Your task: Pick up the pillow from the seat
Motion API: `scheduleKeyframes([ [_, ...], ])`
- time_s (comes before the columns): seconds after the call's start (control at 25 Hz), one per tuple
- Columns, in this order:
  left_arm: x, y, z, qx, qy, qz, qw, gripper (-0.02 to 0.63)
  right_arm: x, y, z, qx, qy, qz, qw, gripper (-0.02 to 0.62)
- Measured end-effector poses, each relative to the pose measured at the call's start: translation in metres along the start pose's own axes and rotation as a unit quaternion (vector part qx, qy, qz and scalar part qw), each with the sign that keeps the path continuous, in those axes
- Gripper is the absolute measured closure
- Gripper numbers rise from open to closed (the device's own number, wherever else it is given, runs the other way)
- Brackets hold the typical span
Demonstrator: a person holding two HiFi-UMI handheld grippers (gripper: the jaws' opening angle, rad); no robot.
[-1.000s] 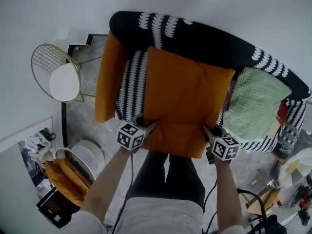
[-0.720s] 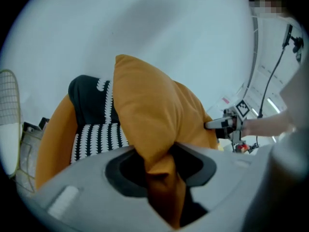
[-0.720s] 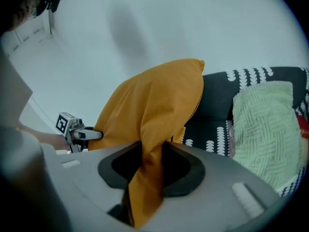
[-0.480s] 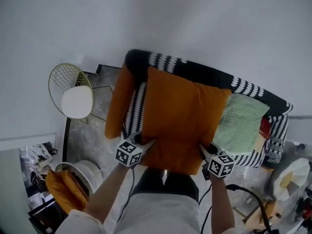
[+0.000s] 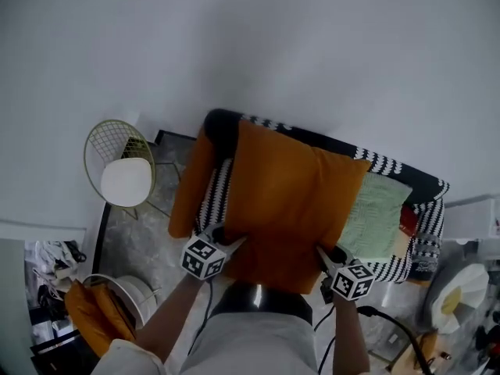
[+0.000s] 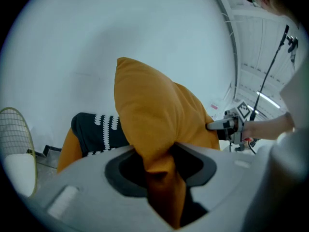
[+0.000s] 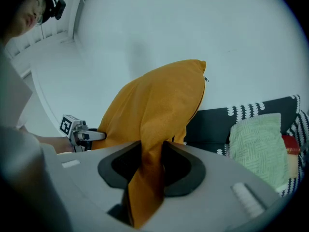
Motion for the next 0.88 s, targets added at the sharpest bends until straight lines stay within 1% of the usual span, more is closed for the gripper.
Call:
scheduleKeyframes([
  [0.4,0.040,-0.050,0.020,0.031,0.041,0.002,0.9987,0.434,-0.048,-0.056,0.000,0.047,-0.017,-0.027,0.998,0.460],
  [0.64,0.056,-0.074,0.037,0.054,0.057,0.000,0.9969,0.434,-0.073,-0.084,0.010,0.080,-0.030,-0.045,0.995,0.459],
  [0.88,0.075,-0.095,0.047,0.073,0.079,-0.004,0.9942,0.433,-0.090,-0.109,0.011,0.109,-0.046,-0.056,0.991,0.457],
])
Point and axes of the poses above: the fingertips, and each gripper's own axes: y forward along the fingers, x to its right, z out of its top, the point moved 9 cm from there along -y, backward along the fingers, and after that the axes turned 9 degrees about -x, right-handed, at the moved point
